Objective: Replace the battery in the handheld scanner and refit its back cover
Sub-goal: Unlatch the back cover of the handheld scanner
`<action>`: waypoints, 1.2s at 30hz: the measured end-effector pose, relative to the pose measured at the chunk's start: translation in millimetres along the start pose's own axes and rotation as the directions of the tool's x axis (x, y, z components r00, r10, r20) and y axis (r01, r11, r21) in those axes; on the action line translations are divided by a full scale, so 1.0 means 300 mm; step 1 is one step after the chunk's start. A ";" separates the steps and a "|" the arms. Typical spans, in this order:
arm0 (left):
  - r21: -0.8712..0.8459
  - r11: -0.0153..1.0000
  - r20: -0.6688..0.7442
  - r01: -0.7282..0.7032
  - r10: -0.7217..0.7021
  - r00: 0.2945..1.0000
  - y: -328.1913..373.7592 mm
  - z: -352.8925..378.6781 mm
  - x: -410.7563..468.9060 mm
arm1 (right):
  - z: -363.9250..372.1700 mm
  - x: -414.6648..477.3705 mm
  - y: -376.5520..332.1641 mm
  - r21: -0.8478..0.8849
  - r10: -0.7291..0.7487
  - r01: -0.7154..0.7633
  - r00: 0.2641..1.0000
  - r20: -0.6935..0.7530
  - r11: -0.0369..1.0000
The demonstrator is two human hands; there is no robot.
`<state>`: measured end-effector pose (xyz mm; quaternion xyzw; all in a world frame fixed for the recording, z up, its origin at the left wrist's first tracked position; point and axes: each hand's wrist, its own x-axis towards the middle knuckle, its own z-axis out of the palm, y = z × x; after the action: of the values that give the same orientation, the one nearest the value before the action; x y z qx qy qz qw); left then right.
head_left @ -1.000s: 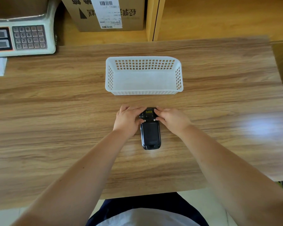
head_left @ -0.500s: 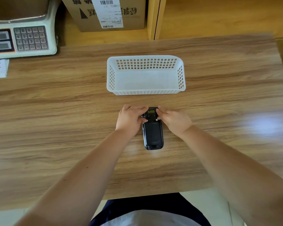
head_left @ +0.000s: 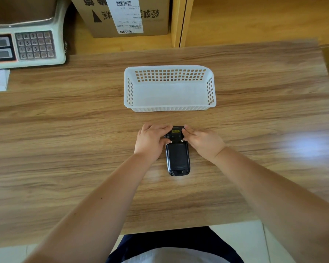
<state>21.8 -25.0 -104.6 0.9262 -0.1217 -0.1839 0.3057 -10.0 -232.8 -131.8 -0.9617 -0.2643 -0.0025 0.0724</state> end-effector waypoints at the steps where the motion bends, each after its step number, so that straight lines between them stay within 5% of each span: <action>1: 0.005 1.000 0.002 -0.003 0.003 1.000 -0.001 0.001 0.000 | 0.006 0.001 0.003 0.010 0.000 0.000 1.000 -0.004 1.000; 10: -0.001 1.000 -0.005 0.003 -0.003 1.000 -0.009 0.005 -0.003 | 0.014 0.008 0.013 0.055 0.055 -0.062 0.992 0.113 0.997; 36: -0.095 0.990 0.104 0.103 -0.093 0.990 0.001 -0.018 0.056 | -0.008 0.009 -0.059 0.243 0.266 -0.262 0.964 0.016 0.934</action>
<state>39.2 -28.1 -104.7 0.9044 -0.0815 -0.2503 0.3359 -16.8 -216.7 -126.8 -0.9722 -0.1307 0.0316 0.1915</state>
